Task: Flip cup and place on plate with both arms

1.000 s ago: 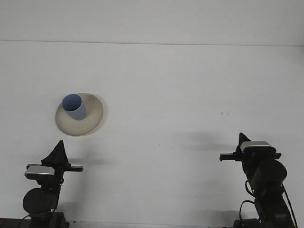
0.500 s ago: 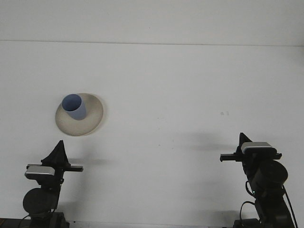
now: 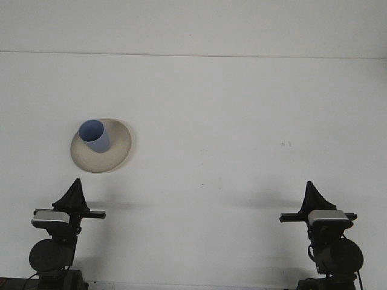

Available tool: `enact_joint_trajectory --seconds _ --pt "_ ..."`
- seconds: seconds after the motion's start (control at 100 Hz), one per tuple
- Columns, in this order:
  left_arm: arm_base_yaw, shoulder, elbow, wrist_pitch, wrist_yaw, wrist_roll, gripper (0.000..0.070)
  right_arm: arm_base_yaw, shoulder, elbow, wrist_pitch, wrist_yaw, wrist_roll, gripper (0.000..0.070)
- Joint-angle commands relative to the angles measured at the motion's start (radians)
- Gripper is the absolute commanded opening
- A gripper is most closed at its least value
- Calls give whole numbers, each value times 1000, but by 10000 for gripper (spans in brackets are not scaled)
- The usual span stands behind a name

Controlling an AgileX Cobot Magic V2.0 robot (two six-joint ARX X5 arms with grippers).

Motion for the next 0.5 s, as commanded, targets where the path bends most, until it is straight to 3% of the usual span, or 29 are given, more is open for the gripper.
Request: enact_joint_trajectory --seconds 0.0,0.18,0.49 --pt "-2 -2 -20 10 1 -1 11 -6 -41 -16 12 1 -3 0" --pt "-2 -2 -19 10 1 -1 11 -21 -161 -79 12 1 -3 0" --pt "-2 -2 -19 10 1 -1 11 -33 -159 -136 56 7 -3 0"
